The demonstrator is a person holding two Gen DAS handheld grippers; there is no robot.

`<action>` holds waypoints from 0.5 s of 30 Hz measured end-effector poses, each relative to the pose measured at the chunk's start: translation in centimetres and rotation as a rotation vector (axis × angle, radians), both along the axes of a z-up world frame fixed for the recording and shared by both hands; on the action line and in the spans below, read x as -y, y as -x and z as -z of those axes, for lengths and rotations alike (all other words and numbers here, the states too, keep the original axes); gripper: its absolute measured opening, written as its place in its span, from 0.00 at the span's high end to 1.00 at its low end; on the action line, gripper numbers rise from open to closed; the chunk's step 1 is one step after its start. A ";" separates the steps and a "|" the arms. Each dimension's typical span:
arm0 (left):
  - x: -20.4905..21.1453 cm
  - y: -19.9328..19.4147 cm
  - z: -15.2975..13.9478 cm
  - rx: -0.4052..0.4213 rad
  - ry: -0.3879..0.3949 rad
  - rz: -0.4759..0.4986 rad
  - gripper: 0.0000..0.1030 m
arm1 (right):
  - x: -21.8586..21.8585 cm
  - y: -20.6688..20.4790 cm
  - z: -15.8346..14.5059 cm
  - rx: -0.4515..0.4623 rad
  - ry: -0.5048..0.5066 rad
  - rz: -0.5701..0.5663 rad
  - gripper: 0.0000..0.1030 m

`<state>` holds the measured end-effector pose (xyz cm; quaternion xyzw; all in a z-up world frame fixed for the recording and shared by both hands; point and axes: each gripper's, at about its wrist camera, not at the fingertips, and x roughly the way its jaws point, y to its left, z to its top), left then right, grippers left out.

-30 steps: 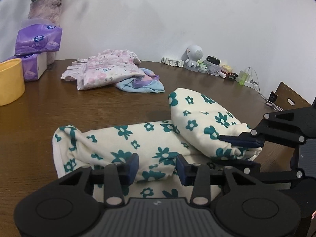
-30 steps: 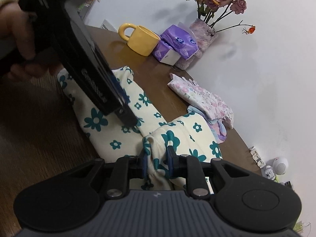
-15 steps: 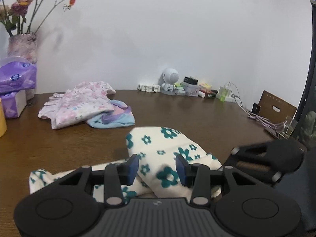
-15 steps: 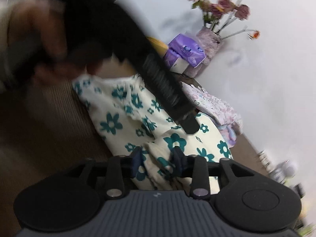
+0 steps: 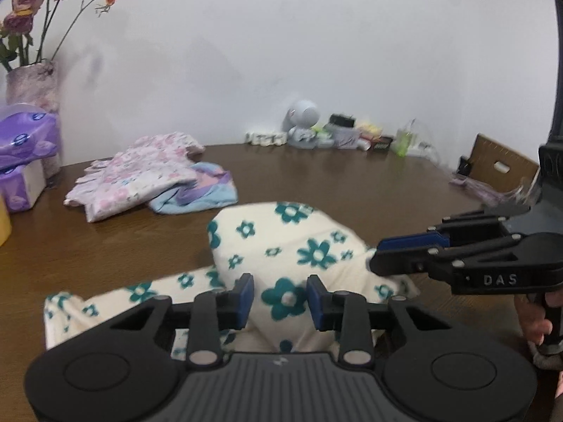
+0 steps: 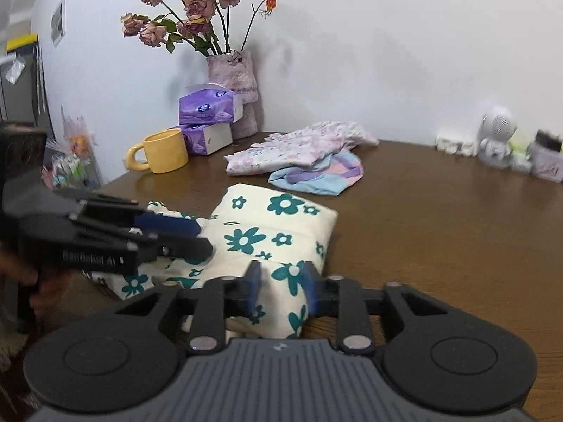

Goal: Fold clothes
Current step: 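Lower the folded shirt with the right gripper and open it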

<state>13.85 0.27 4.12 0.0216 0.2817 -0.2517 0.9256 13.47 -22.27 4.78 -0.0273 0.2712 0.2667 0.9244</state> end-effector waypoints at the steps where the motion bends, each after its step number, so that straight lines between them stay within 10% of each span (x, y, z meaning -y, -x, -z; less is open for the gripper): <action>1: -0.1 0.1 0.2 -0.012 -0.004 -0.007 0.70 | -0.3 -0.1 0.4 0.003 0.008 -0.006 0.80; 7: -0.4 -0.2 -0.7 -0.012 0.016 -0.020 0.68 | -1.7 0.2 1.7 0.028 0.090 -0.010 0.80; 15: 3.3 -3.6 -4.6 0.043 -0.034 0.077 0.52 | 2.1 0.8 1.2 -0.044 -0.073 0.059 0.68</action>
